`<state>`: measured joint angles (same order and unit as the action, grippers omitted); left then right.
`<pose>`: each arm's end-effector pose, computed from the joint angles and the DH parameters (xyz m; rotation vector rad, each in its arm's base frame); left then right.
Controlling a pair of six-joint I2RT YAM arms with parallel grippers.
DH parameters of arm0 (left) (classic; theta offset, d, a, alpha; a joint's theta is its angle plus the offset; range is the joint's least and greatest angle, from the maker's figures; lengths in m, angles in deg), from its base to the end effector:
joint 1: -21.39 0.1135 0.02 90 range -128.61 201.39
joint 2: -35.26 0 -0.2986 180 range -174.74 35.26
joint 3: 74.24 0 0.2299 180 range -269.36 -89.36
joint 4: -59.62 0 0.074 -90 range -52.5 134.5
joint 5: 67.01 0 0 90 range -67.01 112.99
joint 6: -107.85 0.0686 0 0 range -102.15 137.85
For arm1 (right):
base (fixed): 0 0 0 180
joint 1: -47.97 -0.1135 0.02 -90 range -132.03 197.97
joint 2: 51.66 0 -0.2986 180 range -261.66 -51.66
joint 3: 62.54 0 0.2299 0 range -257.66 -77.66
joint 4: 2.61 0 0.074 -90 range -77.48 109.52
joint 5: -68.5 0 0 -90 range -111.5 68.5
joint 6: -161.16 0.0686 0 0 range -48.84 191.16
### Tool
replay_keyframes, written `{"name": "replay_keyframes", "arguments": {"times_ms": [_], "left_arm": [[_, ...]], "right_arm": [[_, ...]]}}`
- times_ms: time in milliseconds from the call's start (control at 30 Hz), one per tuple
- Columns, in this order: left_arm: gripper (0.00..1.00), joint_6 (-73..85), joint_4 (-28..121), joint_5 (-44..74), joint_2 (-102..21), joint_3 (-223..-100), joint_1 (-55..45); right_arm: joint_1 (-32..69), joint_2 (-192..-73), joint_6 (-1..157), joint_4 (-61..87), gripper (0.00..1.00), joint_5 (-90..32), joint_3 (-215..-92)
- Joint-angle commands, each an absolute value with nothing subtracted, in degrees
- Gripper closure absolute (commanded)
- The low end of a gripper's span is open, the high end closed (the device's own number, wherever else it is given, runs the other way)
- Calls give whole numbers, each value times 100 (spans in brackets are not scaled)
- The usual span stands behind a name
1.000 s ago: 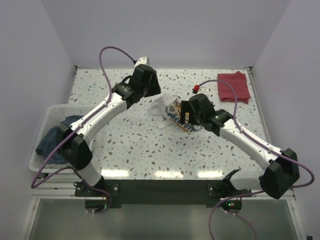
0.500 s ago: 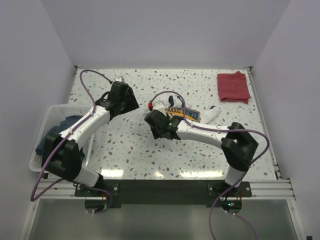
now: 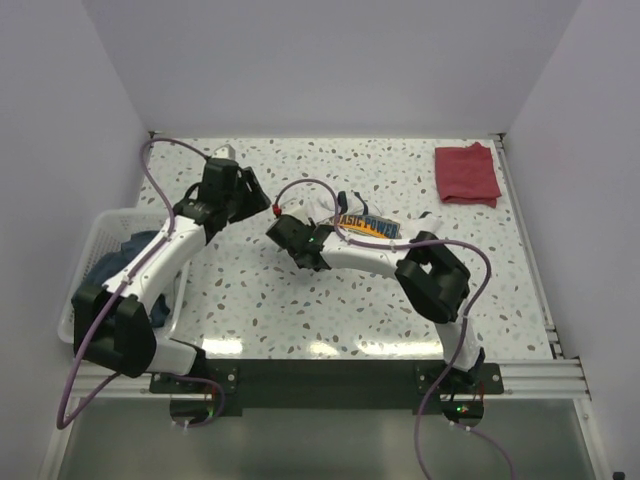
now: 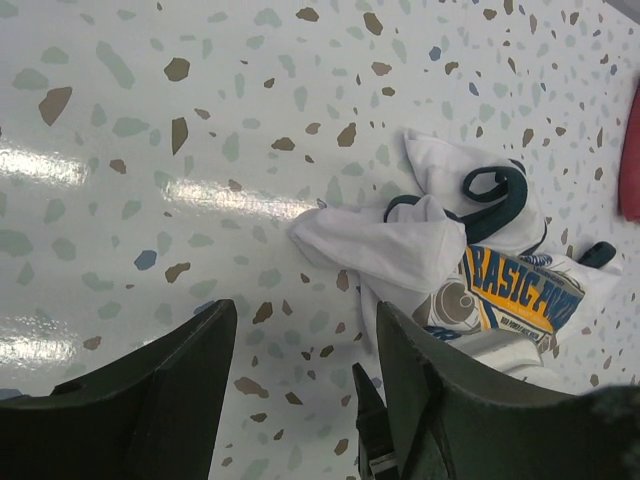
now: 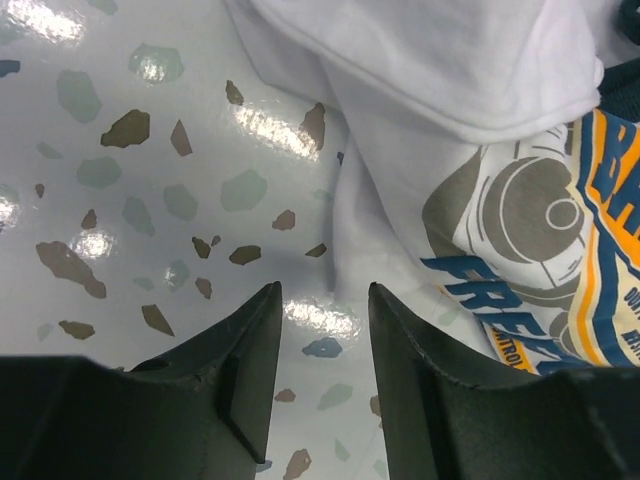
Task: Fold and stack the tank tops
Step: Flatten the tank top out
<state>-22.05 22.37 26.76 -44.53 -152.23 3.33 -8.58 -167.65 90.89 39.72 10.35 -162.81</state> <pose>0.2937 -0.0910 0.3104 -0.4696 2.2444 -0.4632 0.2739 0.3490 0.2074 -0.5650 2.3105 -0.1129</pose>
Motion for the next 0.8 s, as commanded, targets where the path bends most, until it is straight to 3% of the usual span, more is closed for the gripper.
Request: {"name": "replay_keyframes", "arguments": {"times_ms": [0, 333, 433, 467, 567, 633, 767], "left_arm": [[37, -2038, 2463, 2475, -4244, -15141, 425], [38, -2029, 2569, 2334, -4191, -14983, 504], [38, -2038, 2613, 2334, -4182, -14922, 504], [38, -2038, 2621, 2334, -4165, -14887, 504], [38, -2047, 2665, 2334, -4095, -14799, 522], [37, -2064, 2700, 2334, -4007, -14755, 566], [37, -2135, 2788, 2001, -3963, -14684, 680]], "right_arm": [[-810, -16952, 8892, 3889, 57, 1181, -16494], [-599, -17251, 8918, 4038, 60, 1392, -16423], [-573, -17348, 8848, 3994, 72, 1322, -16476], [-555, -17357, 8813, 3985, 83, 1304, -16537], [-450, -17383, 8698, 4299, 100, 1225, -16966], [-336, -17209, 8619, 4668, 100, 927, -17300], [-142, -16821, 8689, 5600, 100, -136, -19342]]}}
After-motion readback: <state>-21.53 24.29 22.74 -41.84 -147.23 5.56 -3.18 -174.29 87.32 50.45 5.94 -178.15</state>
